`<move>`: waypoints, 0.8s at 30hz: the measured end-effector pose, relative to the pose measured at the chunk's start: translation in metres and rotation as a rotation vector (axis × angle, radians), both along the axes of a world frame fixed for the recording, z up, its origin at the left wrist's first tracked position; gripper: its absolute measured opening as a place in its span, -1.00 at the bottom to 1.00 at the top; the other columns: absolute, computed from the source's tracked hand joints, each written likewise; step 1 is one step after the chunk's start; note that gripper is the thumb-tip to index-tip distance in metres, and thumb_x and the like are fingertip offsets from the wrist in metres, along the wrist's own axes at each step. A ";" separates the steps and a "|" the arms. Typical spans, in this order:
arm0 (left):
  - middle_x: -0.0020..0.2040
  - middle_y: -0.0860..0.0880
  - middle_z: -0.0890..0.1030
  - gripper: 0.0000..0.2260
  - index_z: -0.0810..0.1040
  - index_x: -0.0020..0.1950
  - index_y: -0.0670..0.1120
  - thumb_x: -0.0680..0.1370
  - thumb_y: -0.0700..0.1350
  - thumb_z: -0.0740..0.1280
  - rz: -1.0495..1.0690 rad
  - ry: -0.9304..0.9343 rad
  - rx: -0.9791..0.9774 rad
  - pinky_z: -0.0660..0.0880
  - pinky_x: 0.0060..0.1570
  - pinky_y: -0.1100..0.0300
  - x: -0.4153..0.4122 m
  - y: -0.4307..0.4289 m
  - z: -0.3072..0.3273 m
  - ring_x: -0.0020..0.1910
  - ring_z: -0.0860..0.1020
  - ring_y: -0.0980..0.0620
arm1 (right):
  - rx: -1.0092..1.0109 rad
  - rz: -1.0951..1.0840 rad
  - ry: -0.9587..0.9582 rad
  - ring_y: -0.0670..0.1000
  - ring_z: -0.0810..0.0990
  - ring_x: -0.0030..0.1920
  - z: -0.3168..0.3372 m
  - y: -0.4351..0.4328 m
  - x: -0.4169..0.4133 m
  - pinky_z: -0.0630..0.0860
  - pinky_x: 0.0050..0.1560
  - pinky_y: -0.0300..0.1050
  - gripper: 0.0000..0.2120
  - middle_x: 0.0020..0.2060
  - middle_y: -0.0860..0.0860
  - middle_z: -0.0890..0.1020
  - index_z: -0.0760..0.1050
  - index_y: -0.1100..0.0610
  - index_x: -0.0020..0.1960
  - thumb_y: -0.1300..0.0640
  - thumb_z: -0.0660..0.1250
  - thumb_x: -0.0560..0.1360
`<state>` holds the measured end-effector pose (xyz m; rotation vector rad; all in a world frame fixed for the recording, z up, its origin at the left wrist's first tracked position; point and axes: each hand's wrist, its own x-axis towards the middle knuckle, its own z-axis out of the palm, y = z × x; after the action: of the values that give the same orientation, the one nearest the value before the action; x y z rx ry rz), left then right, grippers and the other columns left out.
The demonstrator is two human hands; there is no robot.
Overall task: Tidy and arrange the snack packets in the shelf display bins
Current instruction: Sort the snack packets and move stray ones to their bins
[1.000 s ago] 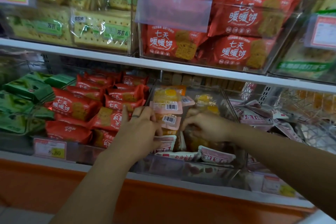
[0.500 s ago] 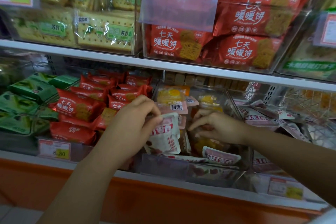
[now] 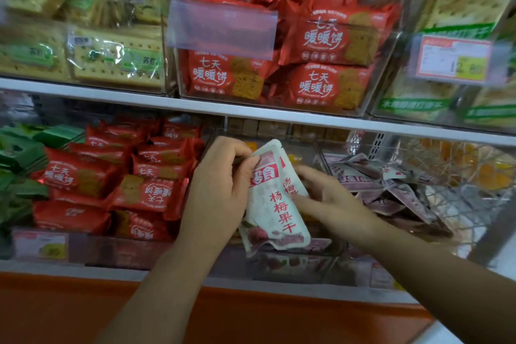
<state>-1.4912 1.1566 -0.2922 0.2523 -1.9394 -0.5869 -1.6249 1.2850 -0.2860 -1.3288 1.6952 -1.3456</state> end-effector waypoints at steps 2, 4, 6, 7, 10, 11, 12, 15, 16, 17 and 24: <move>-0.17 0.06 0.47 -0.91 0.40 -0.12 -0.04 0.57 -0.10 0.26 0.001 -0.004 0.024 0.39 -0.18 0.44 -0.012 0.007 -0.002 -0.17 0.46 0.18 | 0.023 -0.020 -0.194 0.10 0.61 0.09 0.000 0.014 -0.005 0.52 0.06 0.00 -0.57 0.08 0.09 0.63 0.50 0.09 0.21 -0.09 0.36 0.42; -0.18 0.09 0.45 -0.89 0.39 -0.13 -0.03 0.57 -0.15 0.28 -0.015 -0.021 0.070 0.39 -0.18 0.44 -0.024 0.019 -0.003 -0.14 0.47 0.18 | 0.030 -0.033 -0.240 0.12 0.60 0.11 0.000 0.030 -0.008 0.56 0.08 0.02 -0.47 0.10 0.09 0.62 0.47 0.06 0.24 -0.12 0.36 0.33; -0.18 0.14 0.42 -0.88 0.38 -0.13 -0.01 0.56 -0.15 0.28 -0.029 -0.033 0.100 0.36 -0.17 0.48 -0.037 0.033 -0.004 -0.12 0.46 0.25 | 0.066 -0.072 -0.096 0.04 0.62 0.09 0.002 0.043 -0.008 0.59 0.04 -0.03 -0.46 0.09 0.00 0.62 0.40 -0.03 0.27 -0.01 0.47 0.32; -0.19 0.15 0.41 -0.89 0.37 -0.13 -0.01 0.56 -0.14 0.27 -0.040 -0.035 0.123 0.36 -0.17 0.50 -0.043 0.039 -0.005 -0.13 0.45 0.29 | 0.094 -0.118 -0.008 -0.01 0.62 0.07 0.003 0.049 -0.008 0.60 0.02 -0.02 -0.43 0.08 -0.04 0.61 0.38 -0.08 0.26 0.04 0.52 0.32; -0.19 0.17 0.43 -0.90 0.37 -0.12 0.02 0.56 -0.10 0.27 -0.088 -0.027 0.205 0.35 -0.20 0.50 -0.061 0.057 -0.004 -0.14 0.45 0.32 | 0.082 -0.285 0.156 -0.07 0.65 -0.04 0.007 0.063 -0.015 0.63 -0.06 -0.05 -0.47 -0.01 -0.06 0.63 0.41 -0.05 0.20 0.13 0.54 0.30; -0.18 0.16 0.44 -0.90 0.38 -0.12 0.03 0.57 -0.10 0.26 -0.105 -0.016 0.218 0.35 -0.21 0.48 -0.066 0.061 -0.004 -0.13 0.46 0.28 | 0.058 -0.318 0.189 -0.09 0.65 -0.08 0.010 0.067 -0.018 0.63 -0.09 -0.09 -0.51 -0.05 -0.05 0.64 0.43 -0.03 0.17 0.17 0.53 0.32; -0.18 0.15 0.46 -0.91 0.39 -0.12 0.05 0.57 -0.09 0.26 -0.122 -0.009 0.229 0.36 -0.21 0.46 -0.070 0.064 -0.003 -0.13 0.47 0.25 | 0.036 -0.334 0.206 -0.09 0.66 -0.12 0.012 0.071 -0.021 0.62 -0.12 -0.13 -0.55 -0.09 -0.04 0.66 0.45 -0.02 0.14 0.21 0.52 0.33; -0.12 0.15 0.50 -0.96 0.45 -0.04 0.07 0.58 -0.07 0.24 -0.183 -0.044 0.278 0.45 -0.15 0.33 -0.082 0.070 -0.003 -0.10 0.50 0.22 | 0.000 -0.342 0.201 -0.06 0.67 -0.17 0.016 0.083 -0.032 0.62 -0.18 -0.13 -0.60 -0.15 -0.03 0.68 0.48 -0.04 0.06 0.28 0.50 0.33; -0.07 0.18 0.49 -0.93 0.48 0.03 0.07 0.59 -0.06 0.23 -0.203 -0.075 0.291 0.48 -0.08 0.27 -0.085 0.070 -0.003 -0.05 0.50 0.23 | 0.006 -0.364 0.219 -0.05 0.68 -0.17 0.017 0.086 -0.038 0.63 -0.17 -0.08 -0.61 -0.15 -0.02 0.68 0.49 -0.04 0.04 0.27 0.51 0.32; -0.01 0.21 0.46 -0.86 0.48 0.13 0.07 0.59 -0.05 0.22 -0.219 -0.117 0.302 0.49 0.02 0.24 -0.087 0.070 -0.003 0.02 0.49 0.23 | 0.012 -0.405 0.253 -0.04 0.68 -0.16 0.016 0.089 -0.045 0.63 -0.14 -0.02 -0.62 -0.15 -0.02 0.68 0.49 -0.04 0.02 0.25 0.52 0.31; 0.25 0.18 0.41 -0.71 0.42 0.32 0.11 0.59 -0.05 0.22 -0.159 -0.405 0.101 0.32 0.18 0.28 -0.087 0.065 -0.012 0.23 0.38 0.17 | -0.084 -0.768 1.108 0.03 0.50 -0.26 0.019 0.106 -0.101 0.36 -0.38 -0.22 -0.71 -0.20 -0.06 0.48 0.49 0.08 -0.06 0.19 0.52 0.30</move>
<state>-1.5784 1.2216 -0.3041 0.3002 -2.3386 -0.7865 -1.7256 1.3911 -0.2674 -1.7005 3.1603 -1.0520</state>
